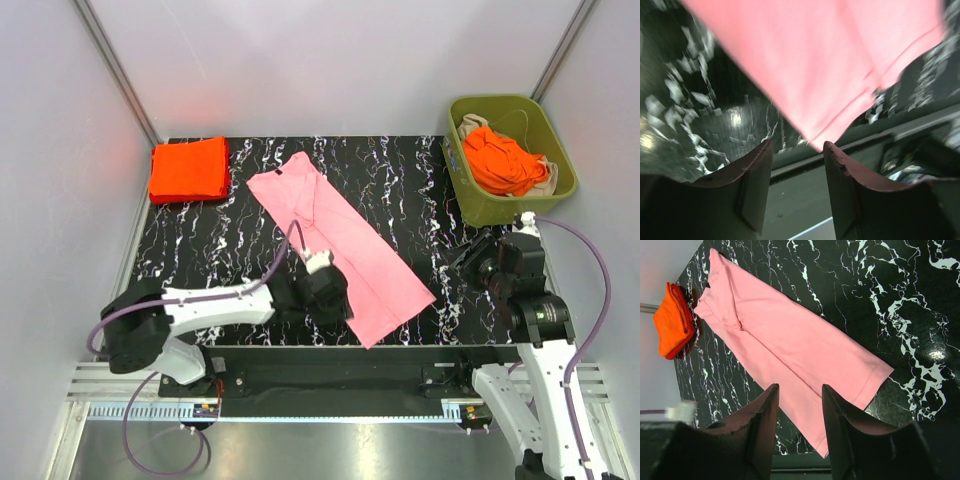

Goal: Fold and stack the t-shirts
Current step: Fold the tshirt

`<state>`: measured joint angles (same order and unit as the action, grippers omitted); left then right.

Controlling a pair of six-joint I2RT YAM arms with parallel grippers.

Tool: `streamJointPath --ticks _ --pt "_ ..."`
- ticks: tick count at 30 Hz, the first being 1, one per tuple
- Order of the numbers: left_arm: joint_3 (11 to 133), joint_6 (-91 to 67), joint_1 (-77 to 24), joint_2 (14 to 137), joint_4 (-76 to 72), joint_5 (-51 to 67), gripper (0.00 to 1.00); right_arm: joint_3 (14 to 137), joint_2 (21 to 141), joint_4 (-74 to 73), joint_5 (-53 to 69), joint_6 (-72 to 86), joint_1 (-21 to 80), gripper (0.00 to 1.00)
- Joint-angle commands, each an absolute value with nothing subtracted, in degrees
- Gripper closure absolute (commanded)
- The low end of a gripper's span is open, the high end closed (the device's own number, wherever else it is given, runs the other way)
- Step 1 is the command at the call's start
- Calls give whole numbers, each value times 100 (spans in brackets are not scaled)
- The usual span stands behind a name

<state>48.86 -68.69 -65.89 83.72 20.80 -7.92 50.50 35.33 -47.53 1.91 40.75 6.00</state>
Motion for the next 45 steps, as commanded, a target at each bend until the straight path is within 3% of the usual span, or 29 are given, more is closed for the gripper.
streamJointPath --ticks 1,6,9,13,22,31,45 --pt "5344 -5899 -5760 7841 2971 -1547 51 5115 3621 -4456 325 3911 624 53" --pt "5791 -4818 -3837 7979 2822 -1450 73 4993 3595 -4289 448 3946 624 53" --pt "6309 -4440 -3202 8575 2690 -1766 87 4905 3612 -4158 545 4016 624 52" --pt "7179 -4307 -2532 9640 2637 -1214 99 4948 3700 -4104 580 3990 624 52" --pt "9447 -4175 -1951 12029 2882 -782 100 4913 3796 -3964 615 3982 624 52" --pt "10747 -4245 -1723 13112 3164 -712 98 5036 4183 -3833 457 3832 624 52" --pt "13146 -4649 -1881 15081 2805 1519 97 4966 4526 -3551 439 3911 624 53"
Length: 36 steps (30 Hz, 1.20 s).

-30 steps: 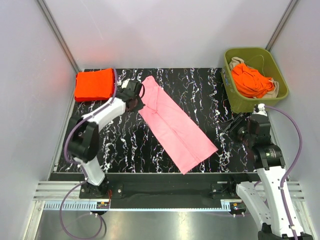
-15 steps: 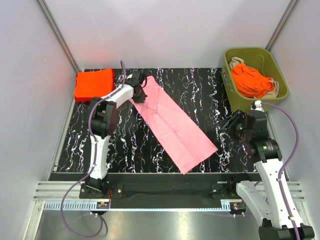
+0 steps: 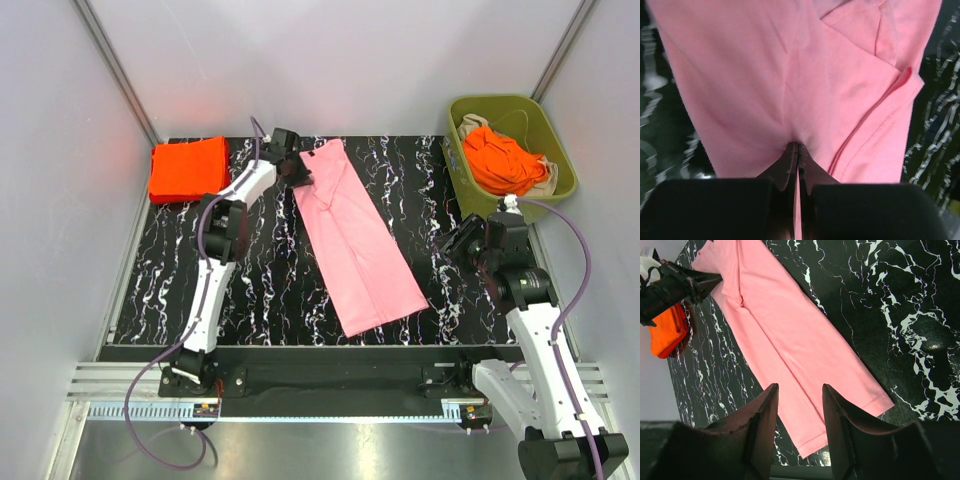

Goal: Fold and stack the t-shirts
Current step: Fold the tshirt

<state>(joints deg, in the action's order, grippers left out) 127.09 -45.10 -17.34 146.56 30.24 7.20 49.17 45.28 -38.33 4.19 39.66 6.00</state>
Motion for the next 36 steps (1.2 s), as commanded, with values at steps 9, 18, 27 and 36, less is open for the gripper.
streamJointPath --ticks 9,18,27,36 --pt "13132 -5194 -1925 15136 1468 2425 88 5089 4553 -3542 413 3858 624 53" --pt "12208 -4342 -1820 13107 1458 2267 60 5001 4518 -3612 422 3806 624 53" --pt "8815 -3727 -2433 10954 2065 1750 54 4966 4315 -3674 694 3806 624 52" --pt "5822 -4200 -4235 9153 1749 1152 55 4957 4132 -3832 993 3727 624 52"
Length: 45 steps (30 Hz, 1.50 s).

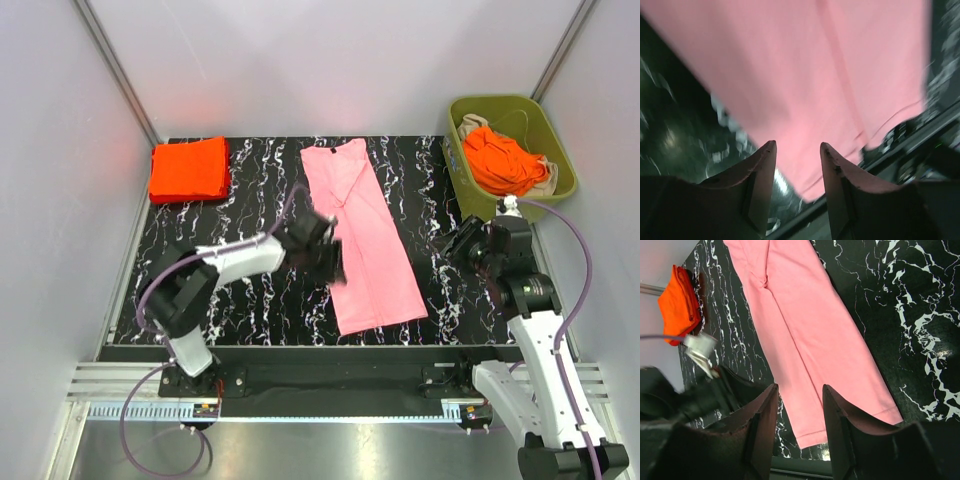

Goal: Fold and stack the t-shirts
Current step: Fold the tshirt

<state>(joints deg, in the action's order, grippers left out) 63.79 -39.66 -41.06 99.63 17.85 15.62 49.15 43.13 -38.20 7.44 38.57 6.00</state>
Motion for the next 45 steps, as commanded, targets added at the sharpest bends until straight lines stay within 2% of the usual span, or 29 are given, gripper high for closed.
streamJointPath --ticks 1,6,10,22,36,40,45 --pt "5627 -4419 -4454 8958 1732 1021 55 4966 4096 -3858 1002 3735 624 52" --pt "4387 -5123 -5158 8078 1469 483 54 5001 3894 -4008 993 3753 624 52" --pt "3859 -5650 -5615 8094 611 588 54 4957 3850 -4034 958 3788 633 52" --pt "4227 -5845 -5967 9184 448 817 57 5063 3814 -4140 879 3788 624 52" --pt "3832 -5933 -6082 8763 914 448 81 4905 3894 -4096 879 3858 624 52" --pt "3849 -5819 -6082 8763 949 492 97 4790 3876 -4069 914 3894 624 52" --pt "3981 -5661 -6082 8667 1544 282 100 4606 3858 -4061 1002 3902 624 52"
